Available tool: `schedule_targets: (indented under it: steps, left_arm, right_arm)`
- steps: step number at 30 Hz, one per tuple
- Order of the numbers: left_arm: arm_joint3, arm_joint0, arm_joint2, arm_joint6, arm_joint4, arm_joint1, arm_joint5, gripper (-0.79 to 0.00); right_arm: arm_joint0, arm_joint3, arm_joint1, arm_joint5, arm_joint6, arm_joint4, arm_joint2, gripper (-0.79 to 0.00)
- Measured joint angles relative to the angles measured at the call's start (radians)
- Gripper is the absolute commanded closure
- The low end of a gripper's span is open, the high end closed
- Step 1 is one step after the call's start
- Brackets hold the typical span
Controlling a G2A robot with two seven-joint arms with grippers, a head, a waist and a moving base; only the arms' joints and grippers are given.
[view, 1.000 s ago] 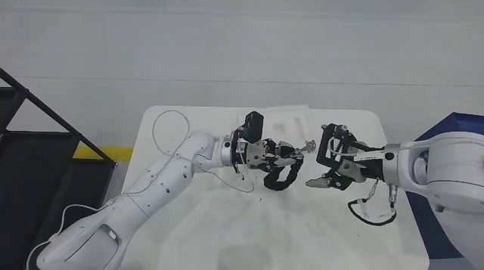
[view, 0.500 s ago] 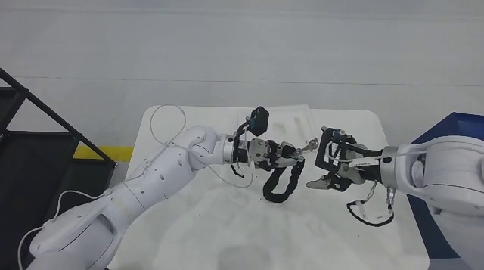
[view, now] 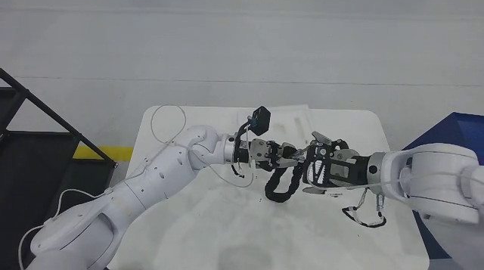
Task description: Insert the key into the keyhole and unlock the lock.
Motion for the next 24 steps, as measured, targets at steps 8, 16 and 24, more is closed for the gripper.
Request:
schedule_targets:
  steps: [8, 16, 24]
  left_arm:
    - [-0.003, 0.002, 0.002, 0.004, 0.012, -0.005, 0.000, 0.000]
    - [-0.009, -0.001, 0.010, -0.003, 0.025, -0.006, 0.000, 0.000]
    - [-0.022, -0.006, 0.024, -0.017, 0.013, 0.000, 0.000, 0.000]
  right_arm:
    - [0.037, -0.015, 0.027, 0.008, 0.008, -0.016, -0.064, -0.785]
    - [0.053, -0.005, 0.055, -0.052, -0.053, -0.042, -0.012, -0.785]
    - [0.055, 0.029, 0.098, -0.206, -0.206, -0.158, -0.003, -0.237]
